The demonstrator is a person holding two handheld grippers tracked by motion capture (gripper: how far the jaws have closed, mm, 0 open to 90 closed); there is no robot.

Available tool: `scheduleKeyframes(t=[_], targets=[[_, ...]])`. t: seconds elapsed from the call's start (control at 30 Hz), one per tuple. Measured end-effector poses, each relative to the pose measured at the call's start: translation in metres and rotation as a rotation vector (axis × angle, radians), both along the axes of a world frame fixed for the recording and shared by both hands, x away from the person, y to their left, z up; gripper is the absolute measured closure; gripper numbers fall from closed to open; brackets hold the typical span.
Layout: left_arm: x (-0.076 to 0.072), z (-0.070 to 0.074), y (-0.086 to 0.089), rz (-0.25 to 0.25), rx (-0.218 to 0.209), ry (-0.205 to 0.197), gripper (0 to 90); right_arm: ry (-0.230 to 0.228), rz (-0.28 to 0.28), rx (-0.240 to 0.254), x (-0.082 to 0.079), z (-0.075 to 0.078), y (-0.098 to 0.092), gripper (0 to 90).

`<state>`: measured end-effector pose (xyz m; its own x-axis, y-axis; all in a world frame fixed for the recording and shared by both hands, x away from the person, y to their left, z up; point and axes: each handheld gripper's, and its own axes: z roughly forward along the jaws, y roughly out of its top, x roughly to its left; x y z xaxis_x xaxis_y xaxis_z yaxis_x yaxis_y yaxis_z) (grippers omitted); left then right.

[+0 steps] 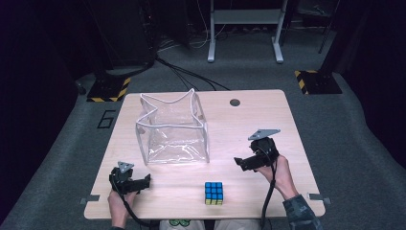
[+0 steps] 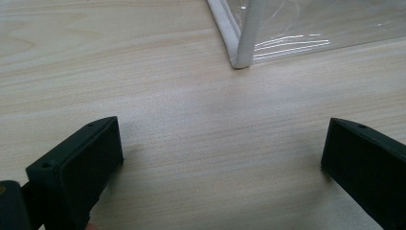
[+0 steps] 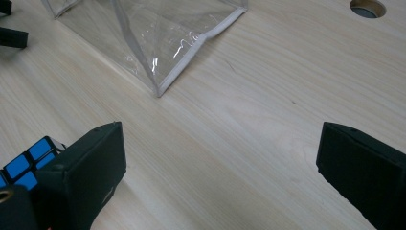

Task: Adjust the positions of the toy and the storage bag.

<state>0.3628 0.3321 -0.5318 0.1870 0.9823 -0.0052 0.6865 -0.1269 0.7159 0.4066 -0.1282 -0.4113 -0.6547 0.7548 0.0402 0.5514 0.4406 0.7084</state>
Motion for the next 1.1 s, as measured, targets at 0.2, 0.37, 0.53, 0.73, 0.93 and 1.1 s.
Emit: scheduleKeyframes(t=[0.2, 0.37, 0.53, 0.73, 0.93, 1.1], targets=[[0.000, 0.000, 0.000, 0.000, 0.000, 0.000, 0.2, -0.001, 0.022, 0.007, 0.007, 0.008, 0.006, 2.5], [0.000, 0.000, 0.000, 0.000, 0.000, 0.000, 0.2, 0.000, 0.033, 0.018, 0.012, 0.017, 0.011, 2.8], [0.000, 0.000, 0.000, 0.000, 0.000, 0.000, 0.2, -0.004, 0.050, 0.021, 0.019, 0.026, 0.015, 2.9], [0.000, 0.000, 0.000, -0.003, 0.004, 0.003, 0.2, 0.001, 0.061, 0.023, 0.026, 0.035, 0.022, 3.0], [0.000, 0.000, 0.000, -0.004, 0.004, 0.003, 0.2, -0.003, 0.069, 0.023, 0.031, 0.043, 0.027, 3.5], [0.000, 0.000, 0.000, -0.003, 0.004, 0.003, 0.2, -0.012, 0.083, 0.024, 0.036, 0.052, 0.031, 3.8]])
